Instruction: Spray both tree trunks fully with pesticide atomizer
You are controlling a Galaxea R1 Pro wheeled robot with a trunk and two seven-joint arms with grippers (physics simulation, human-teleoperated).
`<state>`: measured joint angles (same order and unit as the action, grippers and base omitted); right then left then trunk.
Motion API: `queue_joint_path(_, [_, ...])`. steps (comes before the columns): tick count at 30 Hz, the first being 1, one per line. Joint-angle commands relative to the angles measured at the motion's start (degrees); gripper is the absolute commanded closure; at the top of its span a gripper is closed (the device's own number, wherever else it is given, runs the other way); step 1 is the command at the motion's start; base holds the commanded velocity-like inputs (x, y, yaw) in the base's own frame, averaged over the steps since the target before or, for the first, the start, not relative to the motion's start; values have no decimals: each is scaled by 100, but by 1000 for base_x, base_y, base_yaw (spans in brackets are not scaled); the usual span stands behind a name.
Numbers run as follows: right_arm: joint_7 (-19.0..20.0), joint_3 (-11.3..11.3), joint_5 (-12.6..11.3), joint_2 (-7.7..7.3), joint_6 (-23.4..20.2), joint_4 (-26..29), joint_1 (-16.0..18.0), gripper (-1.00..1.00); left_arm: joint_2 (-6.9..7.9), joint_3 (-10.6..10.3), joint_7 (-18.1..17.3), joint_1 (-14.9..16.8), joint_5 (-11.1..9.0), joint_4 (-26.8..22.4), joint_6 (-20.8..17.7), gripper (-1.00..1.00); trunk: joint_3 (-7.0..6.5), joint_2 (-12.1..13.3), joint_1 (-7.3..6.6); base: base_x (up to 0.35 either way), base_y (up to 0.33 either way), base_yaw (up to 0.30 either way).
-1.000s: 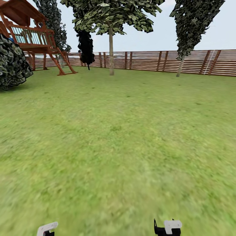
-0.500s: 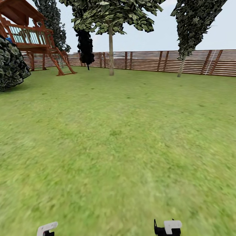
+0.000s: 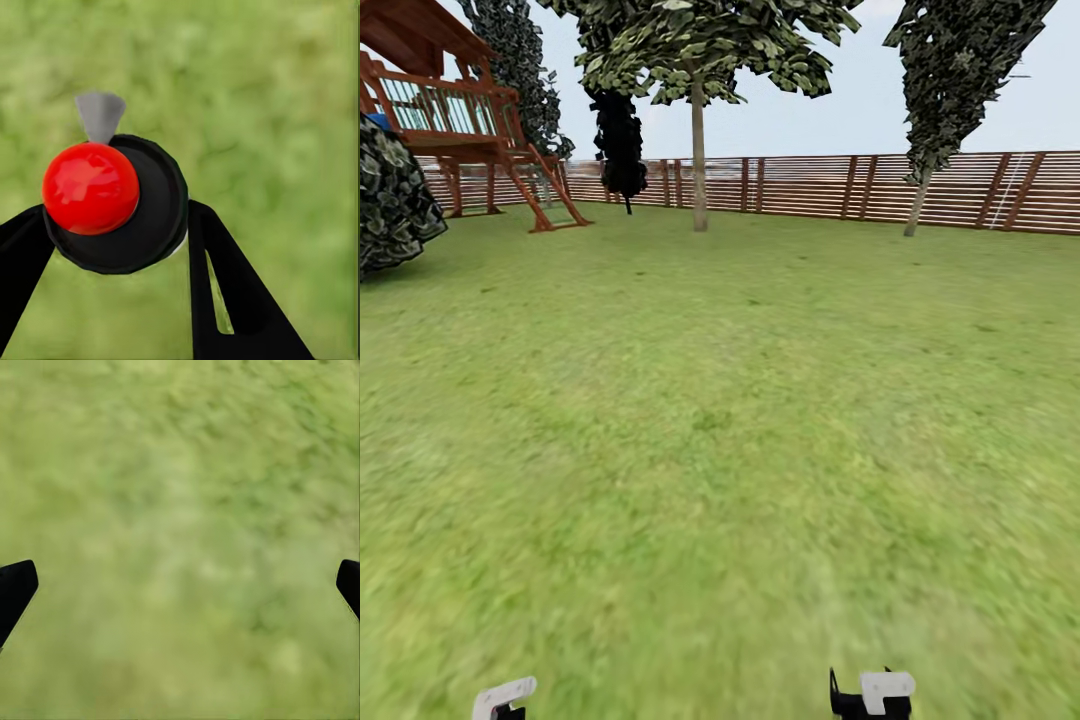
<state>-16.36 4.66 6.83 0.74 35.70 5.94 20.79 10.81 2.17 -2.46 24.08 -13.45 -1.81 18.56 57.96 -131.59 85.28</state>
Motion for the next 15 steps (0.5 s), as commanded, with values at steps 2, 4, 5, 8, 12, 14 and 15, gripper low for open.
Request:
queue_joint_path(2, [-60, 44, 29, -2, -2, -5, 4, -100, 0, 20, -29, 4, -25, 6, 16, 100, 5, -2, 3, 339, 0, 0])
queue_joint_path(4, [-60, 44, 29, -1, -2, -5, 4, -100, 0, 20, -28, 6, -26, 6, 16, 100, 5, -2, 3, 339, 0, 0])
queue_joint_path(5, [-60, 44, 29, 0, -2, -5, 4, -100, 0, 20, -29, 7, -26, 6, 16, 100, 5, -2, 3, 339, 0, 5])
queue_joint_path(8, [-60, 44, 29, 2, -2, -5, 4, -100, 0, 18, -27, 4, -26, 6, 16, 100, 5, -2, 3, 339, 0, 143])
queue_joint_path(12, [-67, 44, 29, 1, -2, -5, 4, -100, 0, 20, -28, 4, -26, 6, 16, 100, 5, -2, 3, 339, 0, 118])
queue_joint_path(14, [-68, 44, 29, -2, -2, -5, 4, -100, 0, 20, -29, 4, -26, 6, 16, 100, 5, -2, 3, 339, 0, 11])
queue_joint_path(15, [-68, 44, 29, -1, -2, -5, 4, -100, 0, 20, -29, 7, -26, 6, 16, 100, 5, -2, 3, 339, 0, 4])
